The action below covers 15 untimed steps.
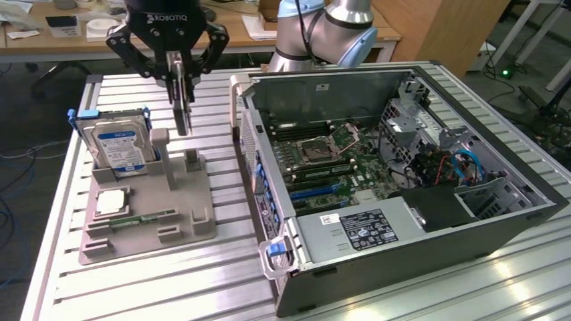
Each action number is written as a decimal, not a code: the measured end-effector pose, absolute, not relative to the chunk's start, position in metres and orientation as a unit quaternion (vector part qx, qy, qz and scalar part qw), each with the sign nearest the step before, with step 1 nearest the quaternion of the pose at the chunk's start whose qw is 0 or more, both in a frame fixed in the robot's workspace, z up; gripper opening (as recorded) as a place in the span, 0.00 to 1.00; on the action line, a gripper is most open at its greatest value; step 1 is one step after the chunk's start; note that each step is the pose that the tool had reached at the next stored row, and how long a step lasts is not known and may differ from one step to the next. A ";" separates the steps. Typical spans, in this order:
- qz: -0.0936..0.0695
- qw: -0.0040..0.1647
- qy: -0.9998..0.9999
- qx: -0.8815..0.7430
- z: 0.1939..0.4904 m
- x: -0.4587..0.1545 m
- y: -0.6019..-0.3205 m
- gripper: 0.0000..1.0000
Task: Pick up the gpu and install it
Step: 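Pick up the gpu and move the gpu toward the slot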
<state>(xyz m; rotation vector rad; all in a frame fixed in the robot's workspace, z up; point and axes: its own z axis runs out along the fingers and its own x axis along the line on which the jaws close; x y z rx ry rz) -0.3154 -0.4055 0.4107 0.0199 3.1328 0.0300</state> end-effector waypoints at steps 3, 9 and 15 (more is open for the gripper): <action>0.010 0.004 1.000 0.006 0.411 -0.313 -0.406 0.28; 0.010 0.004 1.000 0.006 0.411 -0.311 -0.406 0.28; 0.010 0.004 1.000 0.006 0.411 -0.309 -0.406 0.28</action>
